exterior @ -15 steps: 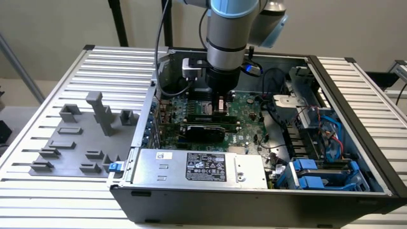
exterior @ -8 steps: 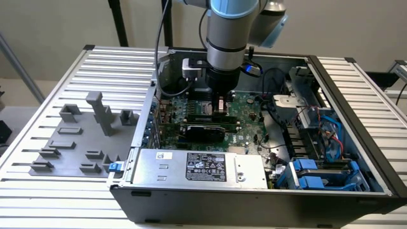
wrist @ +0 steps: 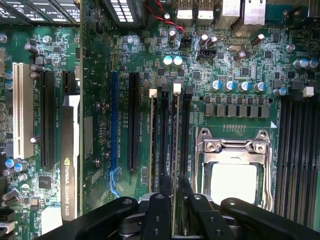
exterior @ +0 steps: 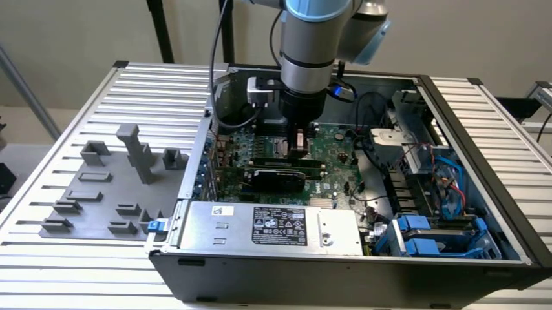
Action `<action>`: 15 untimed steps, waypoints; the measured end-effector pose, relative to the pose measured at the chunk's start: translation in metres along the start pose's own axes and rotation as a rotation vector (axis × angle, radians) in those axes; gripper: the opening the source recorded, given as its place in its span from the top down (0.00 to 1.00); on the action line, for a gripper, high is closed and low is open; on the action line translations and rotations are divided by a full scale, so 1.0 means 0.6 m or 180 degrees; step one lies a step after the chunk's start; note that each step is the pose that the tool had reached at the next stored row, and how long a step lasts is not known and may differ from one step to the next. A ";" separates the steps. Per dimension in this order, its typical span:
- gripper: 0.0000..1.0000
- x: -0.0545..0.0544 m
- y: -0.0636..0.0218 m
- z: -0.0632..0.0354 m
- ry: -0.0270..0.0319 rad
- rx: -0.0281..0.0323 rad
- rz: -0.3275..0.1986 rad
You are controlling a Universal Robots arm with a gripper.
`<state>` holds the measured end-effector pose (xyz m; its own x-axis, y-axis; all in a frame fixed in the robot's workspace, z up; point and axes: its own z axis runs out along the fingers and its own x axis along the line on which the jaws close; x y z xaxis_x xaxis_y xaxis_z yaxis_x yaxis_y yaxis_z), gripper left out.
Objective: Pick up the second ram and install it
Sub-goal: 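Insert the second ram into the second slot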
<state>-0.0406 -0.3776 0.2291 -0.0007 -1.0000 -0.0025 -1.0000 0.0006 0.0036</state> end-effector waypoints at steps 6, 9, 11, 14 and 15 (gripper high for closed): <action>0.78 0.000 0.000 -0.017 0.0000 0.0000 0.0000; 0.81 0.000 0.000 -0.019 -0.0001 0.0000 0.0000; 0.87 0.000 0.000 -0.019 -0.0001 -0.0001 -0.0001; 0.89 0.000 0.000 -0.019 -0.0001 -0.0002 0.0000; 0.89 0.000 0.000 -0.019 0.0000 -0.0002 0.0000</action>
<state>-0.0405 -0.3776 0.2404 -0.0006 -1.0000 -0.0027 -1.0000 0.0005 0.0041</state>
